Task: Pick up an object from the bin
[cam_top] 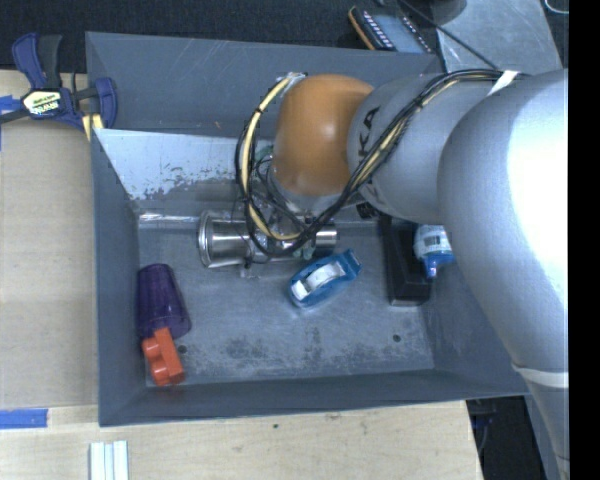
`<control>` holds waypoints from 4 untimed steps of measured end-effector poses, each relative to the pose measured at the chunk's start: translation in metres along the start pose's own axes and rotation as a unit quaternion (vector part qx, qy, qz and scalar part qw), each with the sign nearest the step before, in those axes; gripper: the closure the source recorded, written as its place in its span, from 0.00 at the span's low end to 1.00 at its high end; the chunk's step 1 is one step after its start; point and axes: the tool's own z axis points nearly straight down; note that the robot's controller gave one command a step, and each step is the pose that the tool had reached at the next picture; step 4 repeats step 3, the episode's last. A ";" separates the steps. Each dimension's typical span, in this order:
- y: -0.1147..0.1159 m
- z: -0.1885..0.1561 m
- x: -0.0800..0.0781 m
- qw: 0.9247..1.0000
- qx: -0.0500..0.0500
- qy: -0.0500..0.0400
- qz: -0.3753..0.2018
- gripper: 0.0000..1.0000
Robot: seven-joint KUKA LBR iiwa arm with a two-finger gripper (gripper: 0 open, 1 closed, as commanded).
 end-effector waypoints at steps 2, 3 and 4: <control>0.008 -0.013 0.001 1.000 0.002 0.000 -0.020 1.00; 0.008 0.004 0.000 1.000 0.001 -0.002 -0.027 1.00; 0.008 0.004 0.000 1.000 0.001 -0.002 -0.027 1.00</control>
Offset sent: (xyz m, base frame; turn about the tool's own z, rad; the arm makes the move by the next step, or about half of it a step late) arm 0.0000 0.0000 0.0000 0.0000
